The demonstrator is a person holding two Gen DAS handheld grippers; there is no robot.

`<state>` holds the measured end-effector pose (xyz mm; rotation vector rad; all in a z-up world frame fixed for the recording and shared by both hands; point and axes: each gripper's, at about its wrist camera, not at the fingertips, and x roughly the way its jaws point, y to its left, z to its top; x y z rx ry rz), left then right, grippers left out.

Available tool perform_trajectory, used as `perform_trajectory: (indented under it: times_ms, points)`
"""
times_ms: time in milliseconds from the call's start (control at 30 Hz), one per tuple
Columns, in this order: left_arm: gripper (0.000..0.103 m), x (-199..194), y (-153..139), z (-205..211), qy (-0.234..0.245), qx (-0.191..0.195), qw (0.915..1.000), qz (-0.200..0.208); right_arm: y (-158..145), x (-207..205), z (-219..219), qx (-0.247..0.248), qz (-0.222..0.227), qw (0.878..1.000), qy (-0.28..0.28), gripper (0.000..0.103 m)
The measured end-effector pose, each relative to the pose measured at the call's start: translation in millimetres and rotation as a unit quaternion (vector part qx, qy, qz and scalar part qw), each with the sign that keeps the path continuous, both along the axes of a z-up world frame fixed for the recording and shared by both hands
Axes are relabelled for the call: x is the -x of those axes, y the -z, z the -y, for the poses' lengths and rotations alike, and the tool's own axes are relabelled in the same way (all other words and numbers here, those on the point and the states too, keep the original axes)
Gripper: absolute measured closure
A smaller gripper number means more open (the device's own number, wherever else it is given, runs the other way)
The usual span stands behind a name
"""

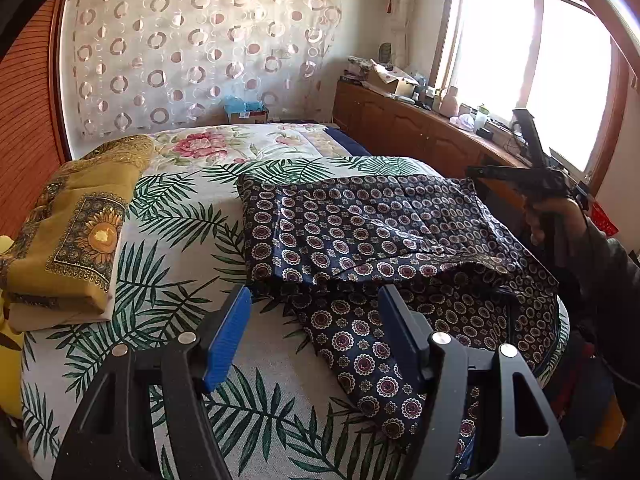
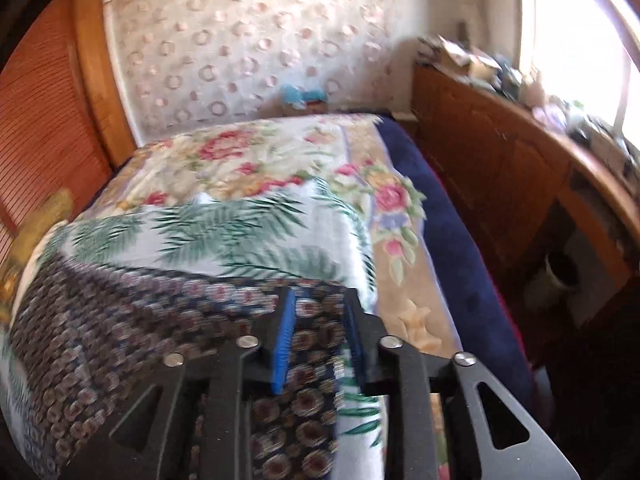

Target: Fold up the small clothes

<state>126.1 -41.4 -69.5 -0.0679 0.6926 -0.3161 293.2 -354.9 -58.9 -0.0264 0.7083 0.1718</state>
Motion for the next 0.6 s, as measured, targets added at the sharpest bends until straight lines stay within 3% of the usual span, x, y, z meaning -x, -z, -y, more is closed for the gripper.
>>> perform_trajectory:
  times_ms: [33, 133, 333, 600]
  points:
    - [0.036, 0, 0, -1, -0.002, 0.000, 1.0000, 0.001, -5, 9, -6, 0.002, 0.011, 1.000, -0.013, 0.051]
    - [0.036, 1, -1, -5, -0.007, 0.003, 1.0000, 0.002, -11, 38, -24, -0.008, 0.028, 0.997, -0.072, 0.043]
    - [0.036, 2, -1, -12, -0.016, 0.009, 0.9998, 0.002, -6, 96, -80, 0.012, 0.032, 0.980, -0.198, 0.043]
    - [0.036, 7, -4, -23, -0.025, 0.011, 0.9996, 0.008, 17, 123, -145, 0.042, 0.012, 0.955, -0.294, 0.042]
